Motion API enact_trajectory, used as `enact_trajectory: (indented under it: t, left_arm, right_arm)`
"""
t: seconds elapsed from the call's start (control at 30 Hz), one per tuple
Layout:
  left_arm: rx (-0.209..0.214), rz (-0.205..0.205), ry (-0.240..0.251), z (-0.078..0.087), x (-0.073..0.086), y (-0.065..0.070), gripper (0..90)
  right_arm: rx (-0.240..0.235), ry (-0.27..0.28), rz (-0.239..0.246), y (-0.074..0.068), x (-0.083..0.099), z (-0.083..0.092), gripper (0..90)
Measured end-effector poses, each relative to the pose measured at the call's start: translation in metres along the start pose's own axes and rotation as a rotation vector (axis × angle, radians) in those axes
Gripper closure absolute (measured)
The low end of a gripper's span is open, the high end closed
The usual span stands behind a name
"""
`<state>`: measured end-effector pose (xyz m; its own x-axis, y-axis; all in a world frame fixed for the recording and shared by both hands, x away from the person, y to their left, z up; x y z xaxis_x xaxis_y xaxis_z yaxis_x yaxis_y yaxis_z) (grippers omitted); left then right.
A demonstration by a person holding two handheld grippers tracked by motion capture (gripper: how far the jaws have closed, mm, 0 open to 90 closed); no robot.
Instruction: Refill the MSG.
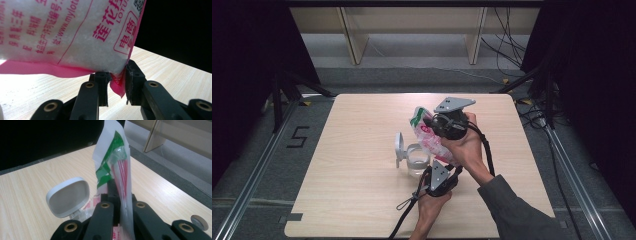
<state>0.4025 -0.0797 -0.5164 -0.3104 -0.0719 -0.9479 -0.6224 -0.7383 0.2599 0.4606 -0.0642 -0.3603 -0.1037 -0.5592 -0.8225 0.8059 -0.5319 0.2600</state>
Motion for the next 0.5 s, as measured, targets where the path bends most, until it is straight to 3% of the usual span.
enact_trajectory:
  t: [0.07, 0.3, 0.33, 0.5]
  left_arm:
    - [0.007, 0.017, 0.017, -0.001, -0.001, 0.002, 74.1]
    - [0.013, 0.02, 0.021, -0.001, -0.001, 0.001, 74.3]
    - [0.013, 0.017, 0.019, -0.001, -0.001, 0.001, 74.3]
    - [0.019, 0.021, 0.019, -0.001, -0.002, 0.002, 74.4]
  right_arm:
    - [-0.001, -0.004, 0.027, 0.001, 0.0, 0.0, 90.0]
    - [-0.002, -0.018, 0.027, 0.0, -0.001, -0.008, 90.0]
    - [0.006, -0.02, 0.009, -0.001, -0.001, -0.01, 90.0]
    - [0.006, -0.029, 0.038, -0.002, -0.002, -0.014, 90.0]
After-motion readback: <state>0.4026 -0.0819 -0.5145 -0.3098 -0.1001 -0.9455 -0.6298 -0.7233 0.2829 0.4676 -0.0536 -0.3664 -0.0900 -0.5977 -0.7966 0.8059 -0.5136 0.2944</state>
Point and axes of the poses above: each handheld gripper's, and its own axes: z roughly backward along the jaws, x roughly out of its underside, y roughly to its right, the point moved 7 cm from there along -z, roughly forward along the jaws, and after that the axes turned 13 degrees about z, right-handed, at the moved point
